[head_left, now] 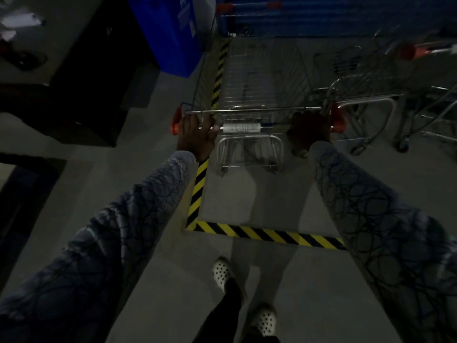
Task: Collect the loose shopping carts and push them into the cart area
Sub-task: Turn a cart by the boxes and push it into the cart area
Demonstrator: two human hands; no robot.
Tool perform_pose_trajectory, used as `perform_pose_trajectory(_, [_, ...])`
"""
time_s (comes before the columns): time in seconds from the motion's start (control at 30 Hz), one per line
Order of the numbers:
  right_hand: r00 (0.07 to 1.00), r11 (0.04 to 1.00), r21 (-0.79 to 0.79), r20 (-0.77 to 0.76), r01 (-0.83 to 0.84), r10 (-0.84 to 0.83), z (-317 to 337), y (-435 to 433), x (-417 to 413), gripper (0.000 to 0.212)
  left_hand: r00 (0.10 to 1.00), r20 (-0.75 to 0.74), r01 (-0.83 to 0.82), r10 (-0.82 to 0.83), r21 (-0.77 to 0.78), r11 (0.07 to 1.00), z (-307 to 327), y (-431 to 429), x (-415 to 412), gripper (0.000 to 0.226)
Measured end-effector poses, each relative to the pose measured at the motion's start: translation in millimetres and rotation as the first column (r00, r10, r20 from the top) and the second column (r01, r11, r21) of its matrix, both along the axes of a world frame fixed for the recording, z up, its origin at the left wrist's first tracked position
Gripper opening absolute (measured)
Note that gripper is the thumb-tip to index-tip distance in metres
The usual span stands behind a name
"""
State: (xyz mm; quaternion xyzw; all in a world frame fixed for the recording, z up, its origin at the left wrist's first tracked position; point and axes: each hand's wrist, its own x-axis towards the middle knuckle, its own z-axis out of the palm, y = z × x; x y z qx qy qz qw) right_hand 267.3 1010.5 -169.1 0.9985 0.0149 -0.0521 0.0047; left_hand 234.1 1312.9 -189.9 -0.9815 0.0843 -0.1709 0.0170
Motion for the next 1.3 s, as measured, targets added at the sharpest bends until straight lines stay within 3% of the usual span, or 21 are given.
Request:
perform_pose_trajectory(0.1, [0.992,0.991,0.082,0.073,-0.105,0.099,-21.2,-14.9,-35.4,0.056,0.992,-0.021,0.128,-0.127,0.052,0.990,-15.2,9.0,-29.9,0.026])
perform_pose_trajectory(0.2, [0.980,0.970,0.157,0.090,-0.187,0.175,-28.0,-24.9,-58.6,0.076,0.999,-0.019,0.036,-0.035,0.056,0.998,-19.0,29.8,-50.0,0.041])
perform_pose_trajectory(0.3, [0.975,0.972,0.076,0.035,-0.221,0.219,-21.6,-18.1,-70.2,0.080,0.998,-0.057,-0.024,0.025,0.018,1.000,-11.1,42.2,-65.0,0.052])
perform_pose_trajectory(0.4, [0.984,0.985,0.053,0.083,-0.162,0.157,-15.9,5.2,-93.7,0.064,0.999,-0.028,-0.035,0.035,0.006,0.999,-6.6,52.4,-80.5,0.050])
perform_pose_trajectory(0.47, [0.969,0.990,0.069,0.222,-0.122,0.104,-16.5,22.7,-111.3,0.045,0.998,-0.022,-0.055,0.055,-0.007,0.998,-10.6,67.0,-90.2,0.050])
perform_pose_trajectory(0.6, [0.919,0.988,0.077,0.382,-0.133,0.094,-24.1,40.1,-138.0,0.035,0.995,-0.072,-0.065,0.064,-0.013,0.998,-13.5,91.2,-109.8,0.058])
perform_pose_trajectory(0.9, [0.942,0.983,0.151,0.333,-0.104,0.048,-19.8,58.4,-168.7,0.041,1.000,0.009,-0.004,0.004,-0.063,0.998,-26.4,104.0,-142.0,0.055])
perform_pose_trajectory(1.0, [0.919,0.988,0.125,0.392,-0.089,0.033,-22.5,66.2,-179.5,0.036,1.000,-0.011,-0.002,0.001,-0.073,0.997,-21.3,112.2,-149.8,0.057])
perform_pose_trajectory(1.17, [0.896,0.989,0.114,0.443,-0.095,0.035,-30.3,72.3,-195.7,0.030,0.990,0.138,0.023,-0.019,-0.027,0.999,-22.5,122.8,-167.0,0.050])
perform_pose_trajectory(1.3, [0.917,0.990,0.115,0.398,-0.083,0.031,-29.2,72.9,-207.3,0.037,0.997,0.078,-0.006,0.011,-0.067,0.998,-26.8,121.0,-183.9,0.053])
